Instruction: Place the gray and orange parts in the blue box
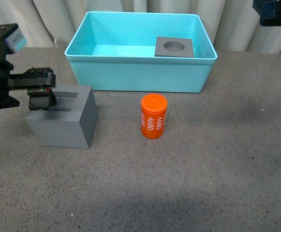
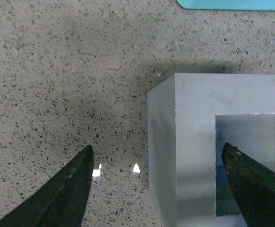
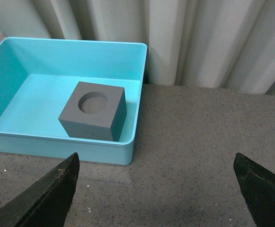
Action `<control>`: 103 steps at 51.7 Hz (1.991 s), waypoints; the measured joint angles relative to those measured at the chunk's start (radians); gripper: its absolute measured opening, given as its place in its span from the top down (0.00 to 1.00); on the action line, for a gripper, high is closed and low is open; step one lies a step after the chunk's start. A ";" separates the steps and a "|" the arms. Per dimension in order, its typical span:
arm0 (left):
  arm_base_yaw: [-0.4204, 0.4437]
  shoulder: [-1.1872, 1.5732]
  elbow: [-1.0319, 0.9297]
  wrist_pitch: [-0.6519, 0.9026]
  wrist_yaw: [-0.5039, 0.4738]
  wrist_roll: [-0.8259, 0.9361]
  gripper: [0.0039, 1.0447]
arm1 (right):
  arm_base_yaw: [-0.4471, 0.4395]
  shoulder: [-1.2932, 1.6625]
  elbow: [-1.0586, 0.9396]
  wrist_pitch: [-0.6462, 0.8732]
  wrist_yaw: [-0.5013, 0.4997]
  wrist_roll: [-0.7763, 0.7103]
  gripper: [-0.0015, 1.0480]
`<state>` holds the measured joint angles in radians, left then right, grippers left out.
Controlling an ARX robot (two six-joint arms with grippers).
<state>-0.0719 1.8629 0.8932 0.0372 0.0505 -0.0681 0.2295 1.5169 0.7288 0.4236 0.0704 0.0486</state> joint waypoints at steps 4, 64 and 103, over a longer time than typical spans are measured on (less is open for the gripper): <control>-0.003 0.008 0.008 -0.005 0.005 0.005 0.34 | 0.000 0.000 0.000 0.000 0.000 0.000 0.09; -0.108 0.100 0.443 0.075 -0.054 -0.159 0.83 | 0.000 0.000 0.000 0.000 0.000 0.000 0.09; -0.131 0.397 0.797 -0.219 -0.131 -0.114 0.83 | 0.000 0.000 0.000 0.000 0.000 0.000 0.09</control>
<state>-0.2028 2.2604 1.6897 -0.1814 -0.0807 -0.1818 0.2298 1.5169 0.7288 0.4236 0.0708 0.0483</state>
